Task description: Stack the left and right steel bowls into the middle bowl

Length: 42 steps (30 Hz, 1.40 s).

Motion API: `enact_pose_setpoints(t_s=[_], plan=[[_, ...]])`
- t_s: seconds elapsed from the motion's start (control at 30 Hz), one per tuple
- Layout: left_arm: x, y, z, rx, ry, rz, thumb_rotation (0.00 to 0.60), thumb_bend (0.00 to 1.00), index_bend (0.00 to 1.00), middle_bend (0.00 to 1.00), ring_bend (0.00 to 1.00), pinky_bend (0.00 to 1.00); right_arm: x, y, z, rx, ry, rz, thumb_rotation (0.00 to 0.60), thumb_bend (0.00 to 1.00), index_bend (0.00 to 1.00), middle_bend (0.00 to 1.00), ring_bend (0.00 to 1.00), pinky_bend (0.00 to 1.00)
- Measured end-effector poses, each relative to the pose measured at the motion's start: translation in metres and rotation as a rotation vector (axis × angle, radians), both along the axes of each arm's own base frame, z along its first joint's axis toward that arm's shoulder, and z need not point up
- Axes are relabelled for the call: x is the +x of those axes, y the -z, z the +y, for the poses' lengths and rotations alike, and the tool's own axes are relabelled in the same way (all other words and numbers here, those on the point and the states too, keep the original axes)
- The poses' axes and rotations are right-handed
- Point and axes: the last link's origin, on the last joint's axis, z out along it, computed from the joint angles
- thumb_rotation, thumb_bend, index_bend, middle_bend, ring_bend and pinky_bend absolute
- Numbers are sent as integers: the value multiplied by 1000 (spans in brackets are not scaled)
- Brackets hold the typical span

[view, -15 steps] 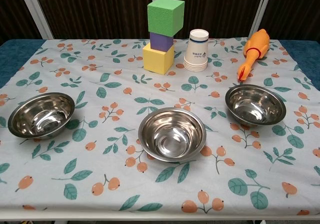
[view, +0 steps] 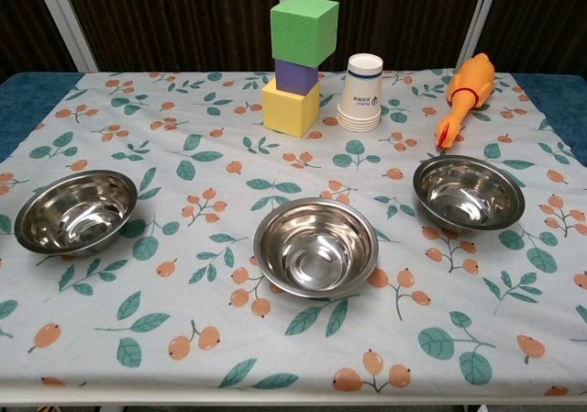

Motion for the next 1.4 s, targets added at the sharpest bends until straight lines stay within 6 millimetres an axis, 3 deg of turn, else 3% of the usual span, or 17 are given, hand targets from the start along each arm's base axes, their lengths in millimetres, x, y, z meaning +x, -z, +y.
enact_pose_setpoints(t_s=[0.23, 0.5, 0.7, 0.9, 1.23, 1.4], plan=[[-1, 4, -1, -11, 19, 29, 600, 145, 292, 302, 208, 288, 21, 29, -12, 149, -99, 97, 600, 5, 219, 270, 39, 0], [-4, -2, 0, 3, 16, 16, 600, 145, 291, 302, 208, 288, 51, 71, -27, 253, -206, 150, 600, 13, 249, 292, 48, 0], [-8, -3, 0, -1, 8, 9, 600, 144, 292, 302, 208, 288, 60, 92, -34, 291, -227, 183, 600, 21, 283, 315, 72, 0], [-11, -5, 1, 1, 3, 1, 600, 145, 292, 302, 208, 288, 62, 104, -38, 287, -216, 194, 600, 91, 361, 370, 139, 0], [-14, -4, 2, -7, -1, 4, 600, 145, 292, 302, 208, 288, 60, 120, -45, 294, -188, 221, 600, 189, 428, 407, 161, 0], [-14, -4, 1, -6, 0, 4, 600, 146, 291, 302, 208, 288, 63, 125, -48, 290, -191, 220, 600, 265, 514, 455, 199, 0]])
